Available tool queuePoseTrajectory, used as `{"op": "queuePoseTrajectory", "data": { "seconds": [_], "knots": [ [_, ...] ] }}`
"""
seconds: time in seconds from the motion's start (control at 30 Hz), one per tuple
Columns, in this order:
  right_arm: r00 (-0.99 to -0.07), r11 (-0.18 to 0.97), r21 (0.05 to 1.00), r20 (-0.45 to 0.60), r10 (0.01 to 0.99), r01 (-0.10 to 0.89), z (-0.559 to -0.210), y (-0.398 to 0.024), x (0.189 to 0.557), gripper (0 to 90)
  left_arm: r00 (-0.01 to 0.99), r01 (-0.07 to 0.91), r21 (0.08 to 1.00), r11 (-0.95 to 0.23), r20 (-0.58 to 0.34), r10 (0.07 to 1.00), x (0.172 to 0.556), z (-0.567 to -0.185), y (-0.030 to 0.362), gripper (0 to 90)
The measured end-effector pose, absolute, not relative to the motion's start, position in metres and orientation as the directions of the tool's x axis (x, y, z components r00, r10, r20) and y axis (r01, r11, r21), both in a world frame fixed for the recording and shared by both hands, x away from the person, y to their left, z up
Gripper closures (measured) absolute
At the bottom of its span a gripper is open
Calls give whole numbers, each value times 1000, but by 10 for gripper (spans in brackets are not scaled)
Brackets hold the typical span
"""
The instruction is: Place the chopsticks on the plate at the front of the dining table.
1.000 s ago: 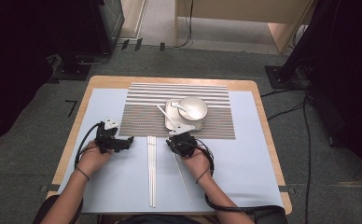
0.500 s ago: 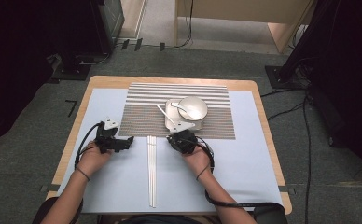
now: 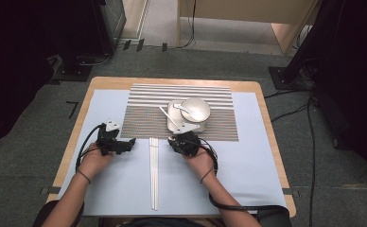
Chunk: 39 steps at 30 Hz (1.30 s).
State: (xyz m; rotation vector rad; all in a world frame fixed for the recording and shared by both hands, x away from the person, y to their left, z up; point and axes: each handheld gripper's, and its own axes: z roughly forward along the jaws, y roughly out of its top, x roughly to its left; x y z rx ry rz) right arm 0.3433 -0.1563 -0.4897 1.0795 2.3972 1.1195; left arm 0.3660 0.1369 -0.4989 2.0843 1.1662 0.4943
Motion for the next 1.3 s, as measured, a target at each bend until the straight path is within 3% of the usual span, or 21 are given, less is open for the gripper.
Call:
{"op": "queuePoseTrajectory", "data": {
  "seconds": [0.4,0.97,1.3],
  "knots": [
    [-664,367,759,112,739,537,-485,-164,337,675,525,592,721,-359,-7,851,366,-499,137,92],
    [-622,290,756,192,759,587,-481,-176,329,671,526,594,719,-361,-7,850,367,-499,137,90],
    [-608,264,756,214,765,599,-476,-184,323,597,526,594,719,-362,-7,850,367,-499,137,90]
  ]
}}
